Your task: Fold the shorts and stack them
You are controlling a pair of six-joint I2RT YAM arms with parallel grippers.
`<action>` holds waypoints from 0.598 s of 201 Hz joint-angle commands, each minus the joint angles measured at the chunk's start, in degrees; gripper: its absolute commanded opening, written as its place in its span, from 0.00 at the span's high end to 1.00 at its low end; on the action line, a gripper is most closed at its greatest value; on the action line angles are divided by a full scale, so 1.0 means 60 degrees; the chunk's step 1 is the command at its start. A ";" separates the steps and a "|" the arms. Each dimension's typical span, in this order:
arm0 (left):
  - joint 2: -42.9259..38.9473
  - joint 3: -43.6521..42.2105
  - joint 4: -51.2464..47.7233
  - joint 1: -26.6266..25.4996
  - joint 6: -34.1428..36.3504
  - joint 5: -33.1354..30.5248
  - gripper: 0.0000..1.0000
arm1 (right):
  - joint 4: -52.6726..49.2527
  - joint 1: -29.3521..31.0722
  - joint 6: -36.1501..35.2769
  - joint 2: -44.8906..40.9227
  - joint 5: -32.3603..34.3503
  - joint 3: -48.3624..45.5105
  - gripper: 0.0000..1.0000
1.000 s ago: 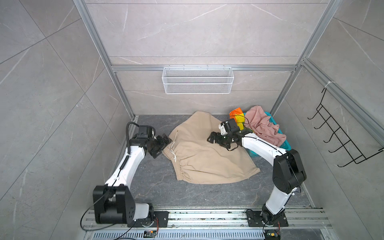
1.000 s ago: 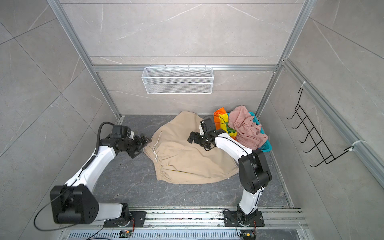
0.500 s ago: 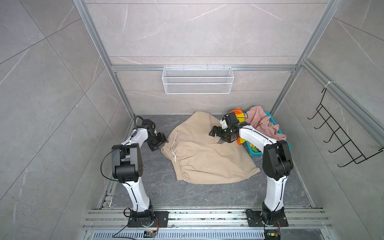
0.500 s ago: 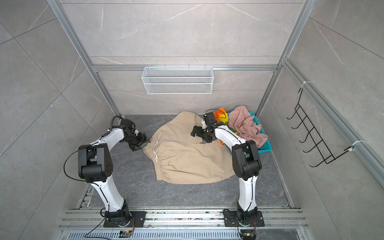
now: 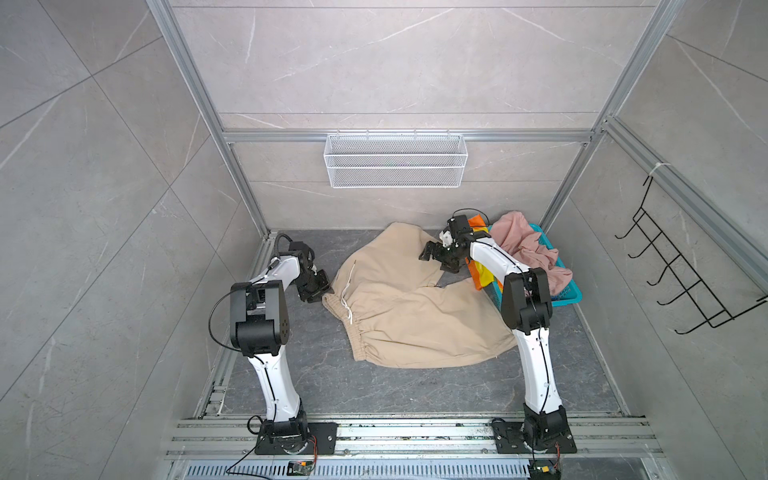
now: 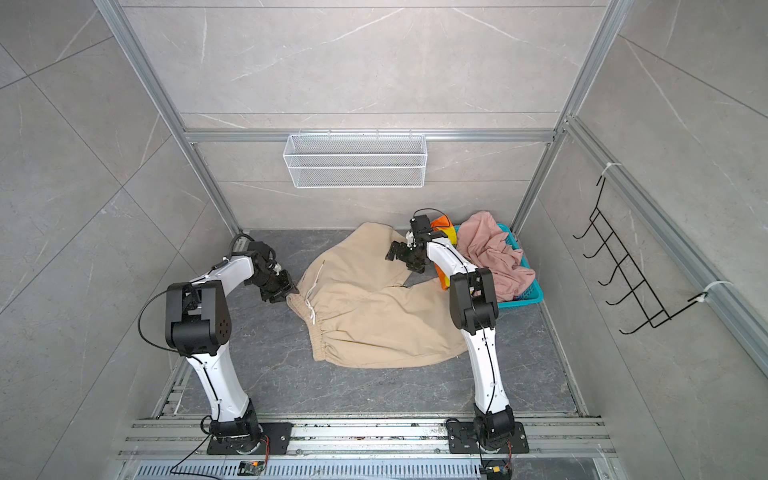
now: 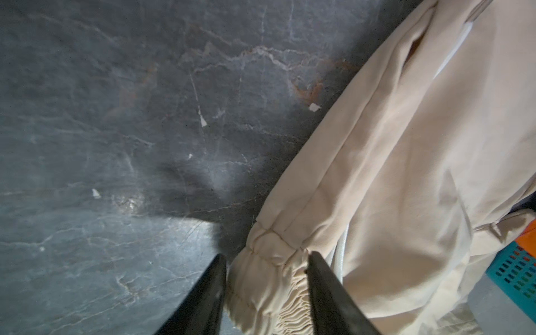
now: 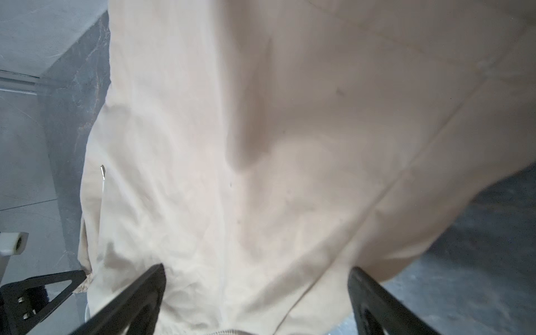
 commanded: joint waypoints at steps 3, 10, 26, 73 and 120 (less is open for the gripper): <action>0.0309 0.0166 -0.0303 -0.0117 0.0373 -0.0139 0.79 | -0.1712 -0.0159 -0.0628 0.0959 0.0570 0.1916 0.01; 0.0362 0.0199 -0.0342 -0.0152 0.0424 -0.0171 0.89 | -0.2133 -0.0186 -0.0762 0.1197 0.0792 0.2566 0.01; 0.0424 0.0320 -0.0469 -0.0185 0.0484 -0.0262 1.00 | -0.2990 -0.0247 -0.0956 0.2171 0.0914 0.3933 0.01; 0.0244 0.0906 -0.1248 -0.0150 0.0626 -0.1630 1.00 | -0.3646 -0.0270 -0.0899 0.3361 0.0432 0.5585 0.01; 0.0192 0.1341 -0.1589 -0.0081 0.0786 -0.2282 1.00 | -0.2922 -0.0242 -0.1011 0.2082 0.0426 0.2127 0.01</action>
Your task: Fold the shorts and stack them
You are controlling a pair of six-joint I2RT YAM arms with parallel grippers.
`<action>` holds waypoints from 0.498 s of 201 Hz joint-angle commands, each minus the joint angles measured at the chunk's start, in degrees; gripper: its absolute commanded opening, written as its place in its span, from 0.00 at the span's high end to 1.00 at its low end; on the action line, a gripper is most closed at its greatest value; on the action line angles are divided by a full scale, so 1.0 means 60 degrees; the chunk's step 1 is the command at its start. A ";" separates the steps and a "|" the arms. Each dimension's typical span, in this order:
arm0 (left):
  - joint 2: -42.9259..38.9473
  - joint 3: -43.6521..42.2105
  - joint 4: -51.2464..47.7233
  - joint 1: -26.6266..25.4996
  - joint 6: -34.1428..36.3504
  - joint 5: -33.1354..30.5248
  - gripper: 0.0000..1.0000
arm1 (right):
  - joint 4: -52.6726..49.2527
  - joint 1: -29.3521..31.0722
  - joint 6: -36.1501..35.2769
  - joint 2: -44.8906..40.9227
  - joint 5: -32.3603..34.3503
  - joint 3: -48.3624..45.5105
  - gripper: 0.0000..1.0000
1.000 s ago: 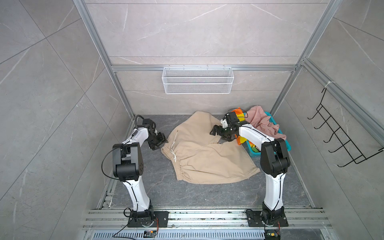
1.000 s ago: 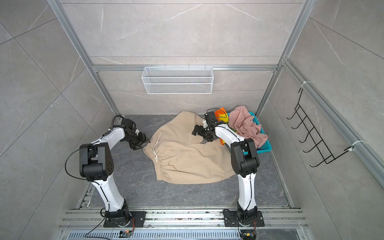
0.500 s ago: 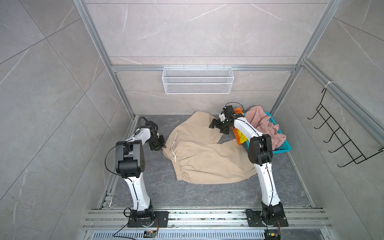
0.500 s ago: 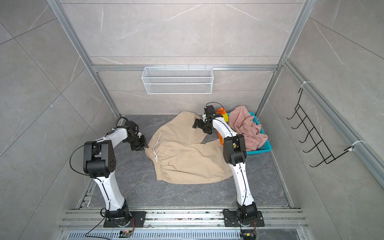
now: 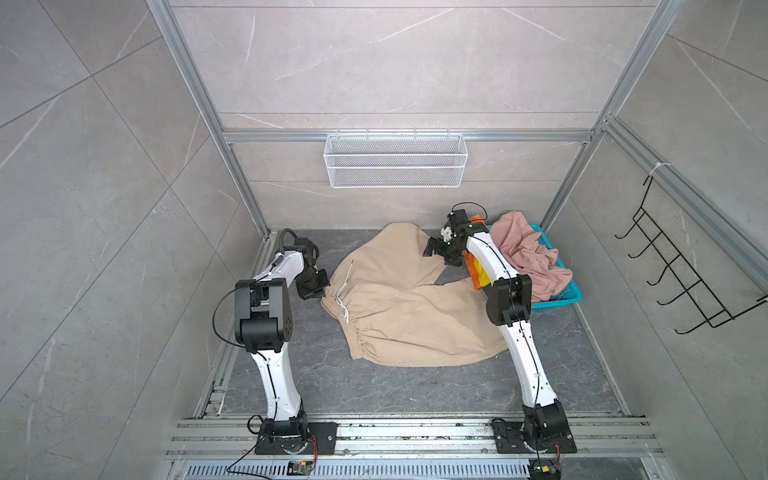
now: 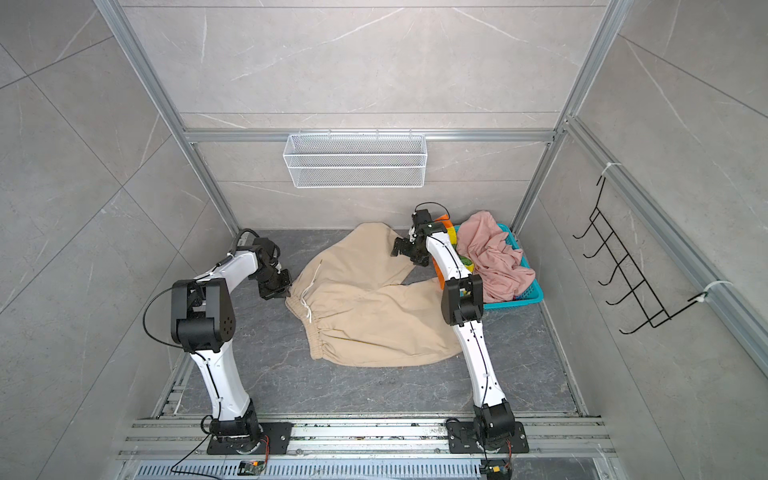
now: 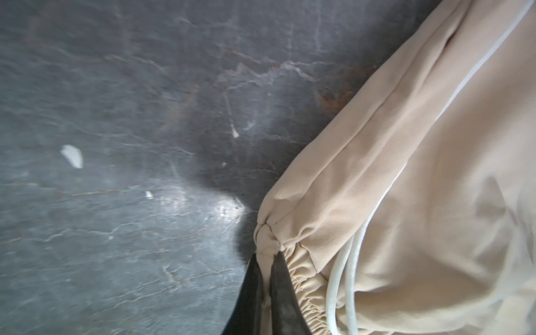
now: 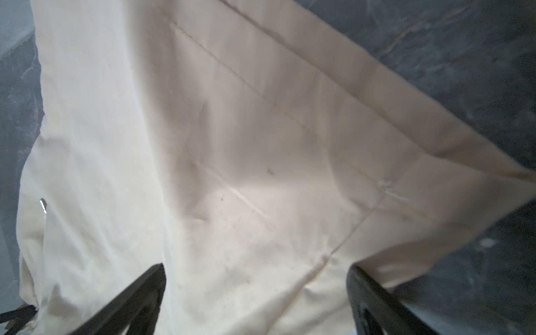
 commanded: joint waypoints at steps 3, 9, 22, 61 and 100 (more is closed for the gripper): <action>-0.0122 0.0499 -0.0628 0.0068 0.0391 -0.0694 1.00 | -0.0103 0.0092 -0.0079 -0.0801 -0.0030 -0.2740 0.01; -0.0100 0.0613 -0.0691 0.0066 0.0435 -0.0740 1.00 | 0.0321 0.0091 -0.0018 -0.1298 -0.0043 -0.3723 0.01; -0.0042 0.0819 -0.0776 0.0053 0.0573 -0.0871 1.00 | 0.1587 0.0095 0.0250 -0.2816 -0.0033 -0.6283 0.01; 0.0170 0.1383 -0.0769 -0.0274 0.1232 -0.1751 1.00 | 0.3868 0.0405 0.1227 -0.6467 0.0201 -1.1988 0.01; 0.0636 0.2039 -0.0698 -0.1237 0.2273 -0.3135 1.00 | 0.3989 0.2221 0.2128 -0.8829 0.0684 -1.4181 0.01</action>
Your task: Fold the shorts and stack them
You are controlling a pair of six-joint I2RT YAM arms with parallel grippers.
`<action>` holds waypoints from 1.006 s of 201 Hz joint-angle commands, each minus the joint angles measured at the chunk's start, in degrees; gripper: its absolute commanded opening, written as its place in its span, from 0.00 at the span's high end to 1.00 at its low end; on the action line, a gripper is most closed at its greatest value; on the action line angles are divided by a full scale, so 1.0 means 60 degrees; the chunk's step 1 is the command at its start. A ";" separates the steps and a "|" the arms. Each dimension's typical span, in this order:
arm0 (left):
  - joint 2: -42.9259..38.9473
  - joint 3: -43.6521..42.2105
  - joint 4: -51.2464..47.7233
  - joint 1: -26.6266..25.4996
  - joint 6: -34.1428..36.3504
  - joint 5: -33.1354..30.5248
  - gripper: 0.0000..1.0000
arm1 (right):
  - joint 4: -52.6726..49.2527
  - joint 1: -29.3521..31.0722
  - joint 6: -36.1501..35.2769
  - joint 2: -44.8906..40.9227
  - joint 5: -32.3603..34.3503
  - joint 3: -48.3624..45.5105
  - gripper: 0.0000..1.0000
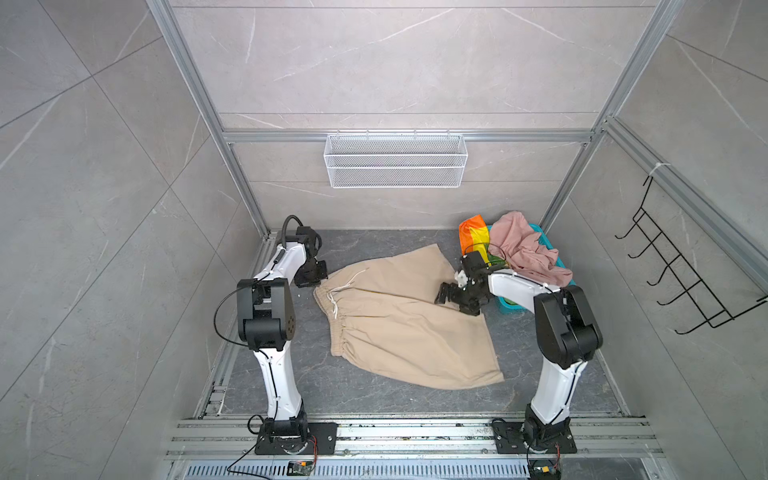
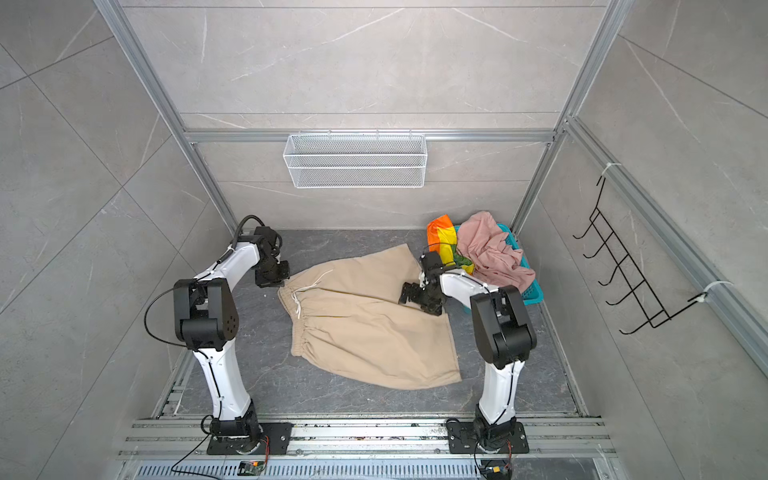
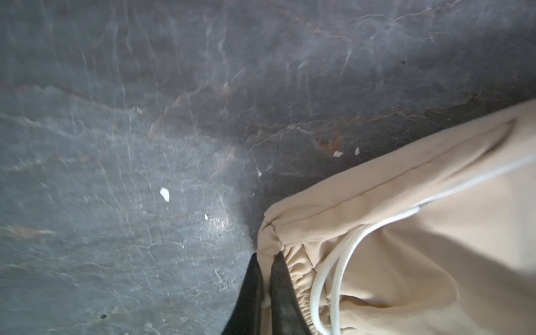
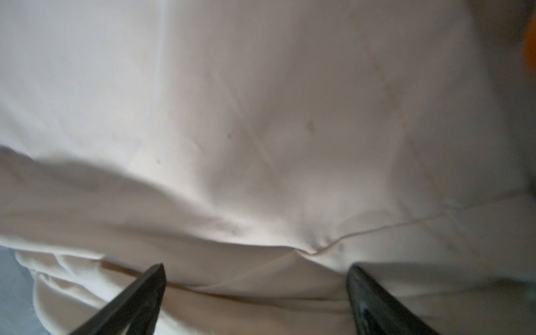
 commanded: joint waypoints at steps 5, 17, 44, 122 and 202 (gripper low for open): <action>0.0366 0.0590 -0.0146 -0.0758 0.1102 -0.1365 1.00 | -0.0186 0.1100 0.0836 -0.0935 0.0515 -0.0732 0.01; 0.0425 0.0692 -0.0072 -0.0972 0.1256 -0.1552 1.00 | -0.0497 0.1052 0.0714 -0.1404 0.1108 -0.0408 0.01; 0.0266 0.0528 0.0349 -0.1292 0.1606 -0.2117 1.00 | -0.1583 0.0271 -0.0406 -0.0553 0.1962 0.1915 0.01; -0.0505 -0.0519 0.1608 -0.1284 0.1752 -0.2493 1.00 | -0.2923 -0.0775 -0.1516 0.4916 0.2808 0.9110 0.02; -0.0360 -0.0593 0.1706 -0.1205 0.1669 -0.2016 1.00 | -0.5327 -0.1063 -0.1822 0.9314 0.3287 1.5966 0.11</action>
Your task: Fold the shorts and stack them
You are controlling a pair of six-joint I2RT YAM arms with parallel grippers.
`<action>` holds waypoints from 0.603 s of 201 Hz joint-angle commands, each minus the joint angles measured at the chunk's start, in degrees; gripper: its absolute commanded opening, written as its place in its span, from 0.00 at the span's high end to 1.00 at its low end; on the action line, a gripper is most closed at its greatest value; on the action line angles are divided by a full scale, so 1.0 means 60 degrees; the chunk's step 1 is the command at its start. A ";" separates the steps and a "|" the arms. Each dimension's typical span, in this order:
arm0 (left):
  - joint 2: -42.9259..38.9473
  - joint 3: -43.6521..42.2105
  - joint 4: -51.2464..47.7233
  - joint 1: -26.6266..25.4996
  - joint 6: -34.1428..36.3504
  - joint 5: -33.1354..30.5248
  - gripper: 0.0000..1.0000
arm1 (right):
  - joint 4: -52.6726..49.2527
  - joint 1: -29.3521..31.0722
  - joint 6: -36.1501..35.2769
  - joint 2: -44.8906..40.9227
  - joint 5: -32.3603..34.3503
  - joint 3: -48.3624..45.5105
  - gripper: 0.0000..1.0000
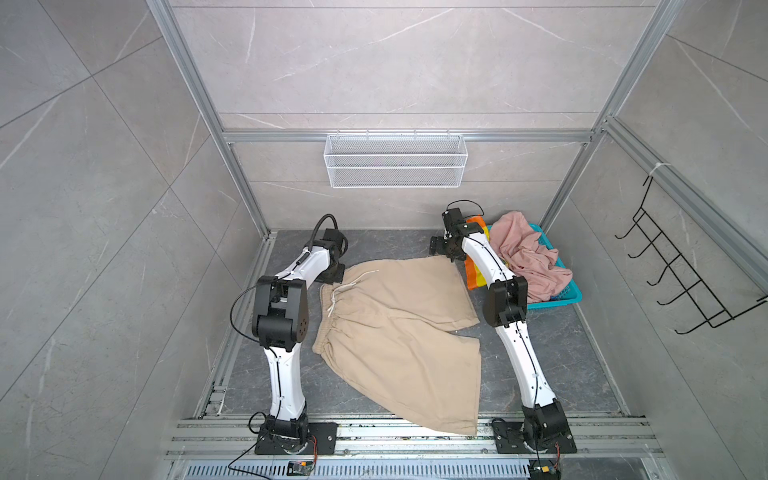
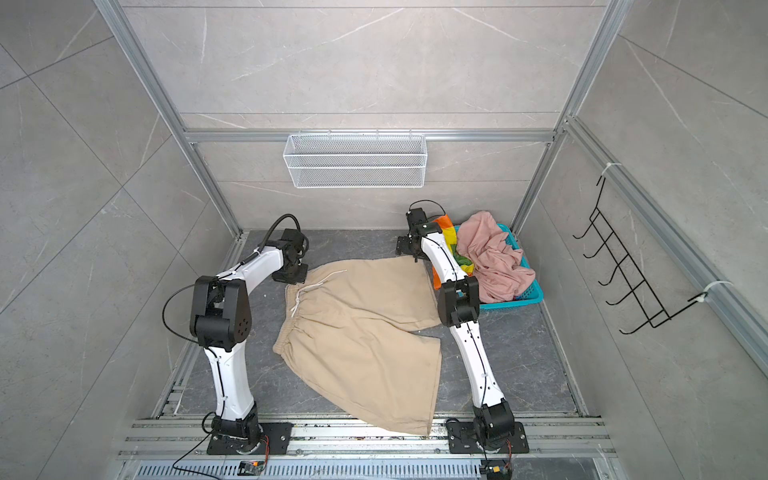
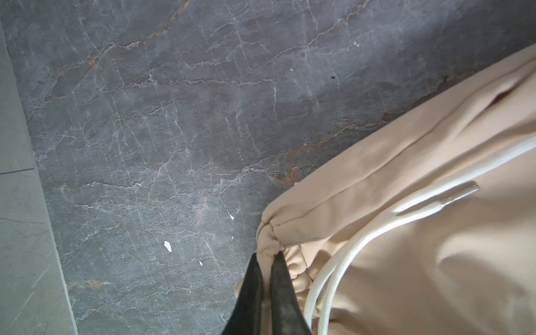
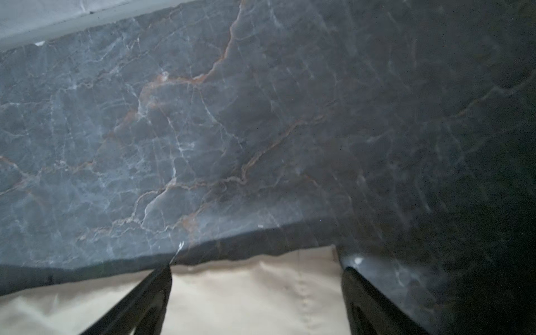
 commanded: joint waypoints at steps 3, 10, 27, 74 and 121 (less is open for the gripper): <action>-0.0407 0.0004 0.0190 0.0064 0.0144 0.0118 1.00 | -0.0899 -0.0178 -0.0208 0.0335 0.0197 0.0610 0.11; -0.0393 -0.0004 0.0205 0.0074 0.0127 0.0171 1.00 | -0.0676 -0.0225 -0.0209 0.0221 0.0101 0.0269 0.13; -0.0363 0.0005 0.0202 0.0077 0.0052 0.0204 1.00 | -0.0171 -0.0238 -0.0237 -0.0072 0.0043 -0.0615 0.16; -0.0419 -0.0016 0.0230 0.0236 -0.0189 0.0419 1.00 | 0.0052 -0.0348 -0.0299 0.0165 -0.0249 -0.0764 0.28; -0.0438 0.0070 0.0219 0.0480 -0.0520 0.0857 1.00 | 0.0102 -0.0340 -0.0078 0.0436 -0.0713 -0.0271 0.71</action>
